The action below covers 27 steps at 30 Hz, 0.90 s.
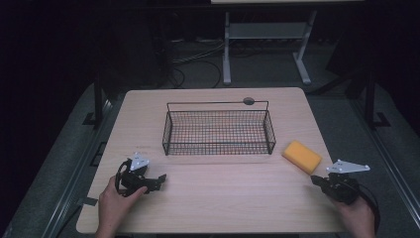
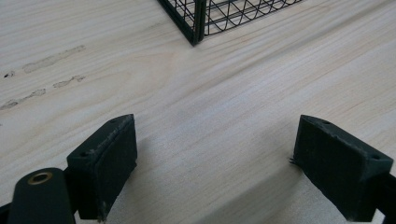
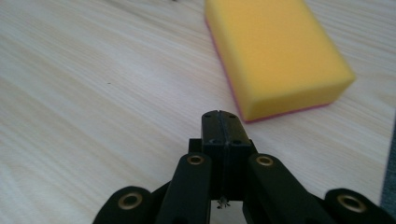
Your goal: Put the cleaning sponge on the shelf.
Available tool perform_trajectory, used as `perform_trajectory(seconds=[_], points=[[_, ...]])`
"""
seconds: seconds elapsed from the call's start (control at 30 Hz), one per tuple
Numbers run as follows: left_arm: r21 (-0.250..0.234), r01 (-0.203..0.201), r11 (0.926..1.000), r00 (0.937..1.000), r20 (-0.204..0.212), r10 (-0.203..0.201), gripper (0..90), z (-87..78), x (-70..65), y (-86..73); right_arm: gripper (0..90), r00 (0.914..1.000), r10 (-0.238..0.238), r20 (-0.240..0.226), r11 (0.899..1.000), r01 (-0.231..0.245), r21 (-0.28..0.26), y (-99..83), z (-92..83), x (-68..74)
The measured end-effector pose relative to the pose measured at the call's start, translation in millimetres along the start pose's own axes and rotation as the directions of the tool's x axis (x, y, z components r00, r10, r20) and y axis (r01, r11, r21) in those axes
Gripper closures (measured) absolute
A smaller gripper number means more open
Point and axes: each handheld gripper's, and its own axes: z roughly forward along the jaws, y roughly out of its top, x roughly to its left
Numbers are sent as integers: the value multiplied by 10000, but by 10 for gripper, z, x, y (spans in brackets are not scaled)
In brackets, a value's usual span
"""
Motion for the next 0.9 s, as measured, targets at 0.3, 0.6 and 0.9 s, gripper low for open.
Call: perform_trajectory(seconds=[0.3, 0.6, 0.9], points=[[1, -5, 10000, 10000, 1, 5, 127, 0, 0, 0, 899, 9996, 212, 191, 9998, -213, 63, 5, 34, -132], [2, -11, 10000, 10000, -2, 11, 127, 0, 1, 0, 899, 9992, 334, 207, 9992, -338, 218, 8, 109, -205], [1, -3, 10000, 10000, -2, 3, 127, 0, 0, 0, 899, 9998, 201, 92, 9993, -203, 306, 56, 176, -183]])
